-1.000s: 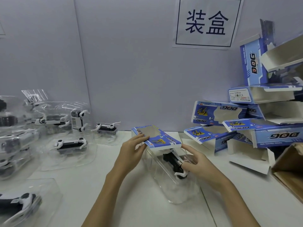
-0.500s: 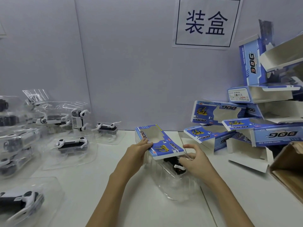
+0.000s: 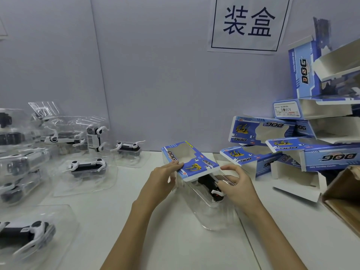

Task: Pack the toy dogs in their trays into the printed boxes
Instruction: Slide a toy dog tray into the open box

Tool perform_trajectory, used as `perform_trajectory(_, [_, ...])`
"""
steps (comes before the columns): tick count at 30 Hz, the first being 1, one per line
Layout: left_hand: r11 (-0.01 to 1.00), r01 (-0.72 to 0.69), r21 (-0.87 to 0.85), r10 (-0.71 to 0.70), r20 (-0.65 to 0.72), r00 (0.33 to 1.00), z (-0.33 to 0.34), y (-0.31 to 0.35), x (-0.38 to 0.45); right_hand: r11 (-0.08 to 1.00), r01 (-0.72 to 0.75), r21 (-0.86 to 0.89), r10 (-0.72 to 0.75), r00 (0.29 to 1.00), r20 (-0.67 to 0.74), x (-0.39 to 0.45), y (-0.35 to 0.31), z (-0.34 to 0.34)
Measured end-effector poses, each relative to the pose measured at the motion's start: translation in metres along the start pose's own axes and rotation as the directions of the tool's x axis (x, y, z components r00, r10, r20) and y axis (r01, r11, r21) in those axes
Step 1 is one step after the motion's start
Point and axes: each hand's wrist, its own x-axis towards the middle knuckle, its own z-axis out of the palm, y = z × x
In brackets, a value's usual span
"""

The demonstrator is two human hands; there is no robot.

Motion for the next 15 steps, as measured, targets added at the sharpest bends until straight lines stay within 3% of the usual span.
perform_trajectory(8, [0.981,0.025,-0.192,-0.046,-0.107,0.993,0.002,0.009,-0.001,0.996,0.039,0.076,-0.033,0.997,-0.072,0.0,0.007,0.016])
perform_trajectory(15, [0.977,0.094,-0.192,-0.142,-0.254,0.957,0.003,0.02,0.0,0.989,0.093,-0.115,-0.091,0.996,0.016,0.002,0.008,0.014])
